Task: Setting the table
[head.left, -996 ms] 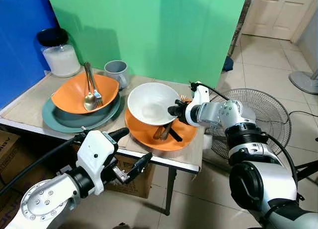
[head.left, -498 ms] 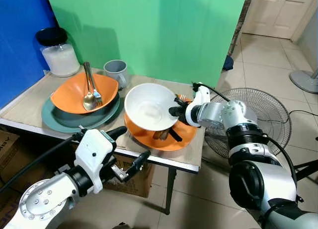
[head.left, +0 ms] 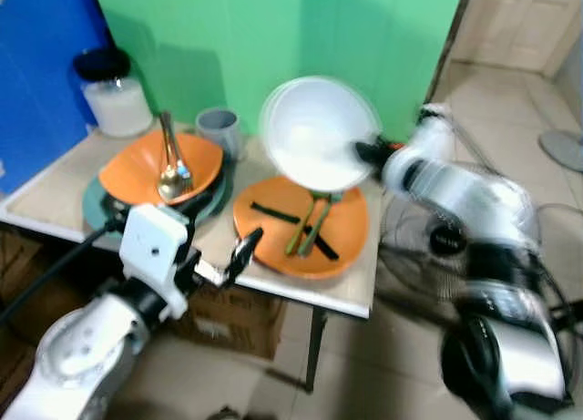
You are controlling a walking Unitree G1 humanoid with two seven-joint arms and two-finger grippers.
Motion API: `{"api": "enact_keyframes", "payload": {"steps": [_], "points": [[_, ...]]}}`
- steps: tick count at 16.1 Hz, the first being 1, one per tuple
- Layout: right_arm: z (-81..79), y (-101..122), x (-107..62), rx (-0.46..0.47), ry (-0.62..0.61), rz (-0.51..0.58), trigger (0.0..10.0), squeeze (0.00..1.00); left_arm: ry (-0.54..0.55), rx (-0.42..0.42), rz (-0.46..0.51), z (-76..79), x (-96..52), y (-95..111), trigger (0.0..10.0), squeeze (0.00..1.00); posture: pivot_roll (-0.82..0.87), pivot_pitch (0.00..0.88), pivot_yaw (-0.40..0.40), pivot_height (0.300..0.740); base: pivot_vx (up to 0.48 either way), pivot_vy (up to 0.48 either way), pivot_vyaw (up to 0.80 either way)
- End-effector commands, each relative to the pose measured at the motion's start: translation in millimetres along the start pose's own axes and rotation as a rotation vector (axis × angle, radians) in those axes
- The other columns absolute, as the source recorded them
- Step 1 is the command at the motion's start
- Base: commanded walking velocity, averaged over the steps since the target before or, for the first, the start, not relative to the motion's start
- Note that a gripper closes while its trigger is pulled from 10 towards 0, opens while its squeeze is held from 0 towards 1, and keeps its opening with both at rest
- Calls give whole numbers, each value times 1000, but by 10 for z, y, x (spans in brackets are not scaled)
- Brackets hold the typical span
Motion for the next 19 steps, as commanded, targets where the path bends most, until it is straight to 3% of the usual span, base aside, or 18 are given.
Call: {"api": "enact_keyframes", "payload": {"steps": [1, 2, 3, 5, 6, 9, 10, 19], "points": [[-51, 189, -213, -111, 33, 142, 0, 0, 18, 6, 27, 41, 49, 29, 10000, 0, -44, 0, 22, 740, 0, 0, 0], [32, 258, -407, -174, -6, 217, 196, 0, 43, -2, 30, 63, 83, 8, 10000, 0, -61, 0, 32, 740, 0, 0, 0], [121, 270, -541, -224, -68, 242, 10000, 0, 74, 1, 32, 64, 106, -7, 10000, 0, -77, 0, 40, 740, 0, 0, 0], [265, 259, -800, -346, -191, 310, 10000, 0, 165, 67, 32, 16, 159, -38, 10000, 0, -95, 0, 46, 740, 0, 0, -375], [290, 236, -883, -355, -218, 334, 10000, 0, 202, 97, 25, -7, 175, -57, 10000, 0, -100, 0, 46, 740, 0, 0, -750], [346, 126, -1061, -343, -279, 388, 10000, 0, 276, 80, 6, -11, 219, -118, 10000, 0, -108, 0, 54, 740, 0, 0, -748], [378, 69, -1080, -320, -294, 396, 10000, 0, 240, 64, -17, 62, 245, -163, 10000, 0, -111, 0, 57, 740, 0, 0, -750], [523, 20, -1190, -286, -397, 424, 10000, 0, 325, -19, -13, 43, 239, -193, 10000, 0, -116, 0, 50, 740, 0, 0, -749]]}}
Point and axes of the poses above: a point about 5 cm out from each wrist's last joint towards the gripper, its own x axis pointing out of the wrist towards the gripper, its own y axis along the axis of the wrist's last joint, z = x × y, the point moved 2 cm from there along x, pointing out of the wrist towards the gripper, and after that the axes turned 2 degrees about -x, right-handed, at the moved point
